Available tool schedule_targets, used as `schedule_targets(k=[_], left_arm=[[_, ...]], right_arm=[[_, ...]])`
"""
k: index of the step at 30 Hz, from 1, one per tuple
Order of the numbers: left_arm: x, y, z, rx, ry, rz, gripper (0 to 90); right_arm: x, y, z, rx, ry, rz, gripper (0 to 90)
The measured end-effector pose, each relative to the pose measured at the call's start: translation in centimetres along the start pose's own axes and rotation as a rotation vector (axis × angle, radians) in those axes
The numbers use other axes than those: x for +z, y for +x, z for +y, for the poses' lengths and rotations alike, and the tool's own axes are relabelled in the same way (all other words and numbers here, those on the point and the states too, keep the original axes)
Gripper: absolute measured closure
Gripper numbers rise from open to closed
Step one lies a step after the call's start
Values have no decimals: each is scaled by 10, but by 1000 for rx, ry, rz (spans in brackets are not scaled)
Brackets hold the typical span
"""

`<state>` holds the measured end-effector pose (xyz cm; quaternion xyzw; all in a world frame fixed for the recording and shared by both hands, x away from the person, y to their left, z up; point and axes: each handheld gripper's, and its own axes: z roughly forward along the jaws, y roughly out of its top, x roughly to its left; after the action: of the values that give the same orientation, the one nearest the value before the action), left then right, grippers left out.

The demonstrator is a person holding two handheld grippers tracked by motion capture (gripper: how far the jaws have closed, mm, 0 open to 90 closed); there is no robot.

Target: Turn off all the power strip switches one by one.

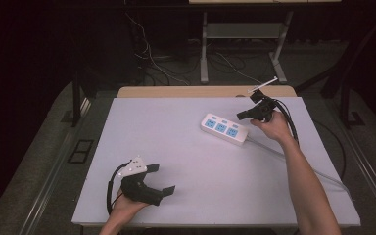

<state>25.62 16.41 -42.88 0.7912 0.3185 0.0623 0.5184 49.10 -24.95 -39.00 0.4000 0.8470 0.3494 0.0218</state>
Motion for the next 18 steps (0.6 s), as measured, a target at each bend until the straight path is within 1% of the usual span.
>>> schedule_targets(k=[7,9,14,18], left_arm=[[0,0,0,-1,0,0,0],[0,0,0,-1,0,0,0],[0,1,0,-4,1,1,0],[0,1,0,-7,0,2,0]], right_arm=[[8,-2,-2,11,17,21,900],[13,-1,-4,13,29,32,900],[20,0,-6,4,49,34,900],[25,1,-8,8,66,32,900]])
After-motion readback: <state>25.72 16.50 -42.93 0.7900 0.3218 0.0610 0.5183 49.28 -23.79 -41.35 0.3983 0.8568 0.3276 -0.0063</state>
